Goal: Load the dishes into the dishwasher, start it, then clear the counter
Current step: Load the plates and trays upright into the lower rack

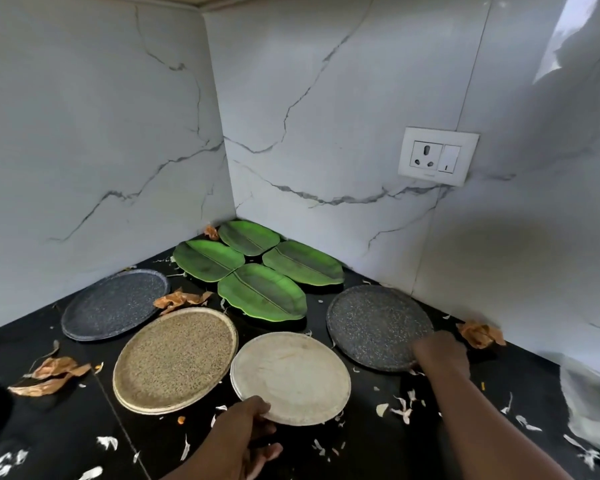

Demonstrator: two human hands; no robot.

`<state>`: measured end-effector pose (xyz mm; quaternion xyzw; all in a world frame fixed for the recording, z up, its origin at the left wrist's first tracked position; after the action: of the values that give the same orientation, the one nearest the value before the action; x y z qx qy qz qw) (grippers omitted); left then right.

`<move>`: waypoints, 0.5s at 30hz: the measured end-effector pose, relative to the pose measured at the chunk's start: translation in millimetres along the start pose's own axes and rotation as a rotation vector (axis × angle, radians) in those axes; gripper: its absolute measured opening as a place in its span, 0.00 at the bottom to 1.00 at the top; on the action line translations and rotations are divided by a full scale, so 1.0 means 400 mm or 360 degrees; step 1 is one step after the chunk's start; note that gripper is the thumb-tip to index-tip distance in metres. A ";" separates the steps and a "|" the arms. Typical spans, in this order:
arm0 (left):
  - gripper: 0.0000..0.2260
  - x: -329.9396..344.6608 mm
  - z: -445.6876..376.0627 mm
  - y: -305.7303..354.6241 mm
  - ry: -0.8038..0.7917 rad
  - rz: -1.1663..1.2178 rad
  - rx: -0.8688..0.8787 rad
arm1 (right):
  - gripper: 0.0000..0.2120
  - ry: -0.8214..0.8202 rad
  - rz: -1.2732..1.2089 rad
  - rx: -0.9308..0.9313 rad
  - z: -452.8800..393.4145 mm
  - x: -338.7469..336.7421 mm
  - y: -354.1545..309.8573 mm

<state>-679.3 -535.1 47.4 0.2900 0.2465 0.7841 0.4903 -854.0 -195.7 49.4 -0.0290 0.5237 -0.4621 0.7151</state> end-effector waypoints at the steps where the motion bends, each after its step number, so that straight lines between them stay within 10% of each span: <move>1: 0.07 -0.001 0.003 0.002 0.0029 -0.0009 0.0003 | 0.18 -0.0027 -0.0010 -0.0026 -0.017 -0.004 -0.003; 5: 0.09 -0.007 0.012 0.008 0.0150 -0.0056 0.0043 | 0.07 -0.0182 -0.0094 -0.0048 -0.046 -0.022 -0.013; 15: 0.01 0.014 0.080 0.072 -0.0050 0.0057 0.0409 | 0.15 -0.0460 -0.0902 0.0087 -0.013 0.015 0.034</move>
<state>-677.0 -538.3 90.8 0.3670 0.3321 0.7500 0.4387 -849.2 -189.9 35.5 -0.2199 0.3749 -0.6480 0.6254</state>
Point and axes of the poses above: each hand's wrist, its own z-axis away from the middle knuckle, its own x-axis out of the palm, y = z × x, the point moved 8 cm from there along -z, towards the middle knuckle, and after that the axes turned 10 degrees about -y, right-handed, at the moved point
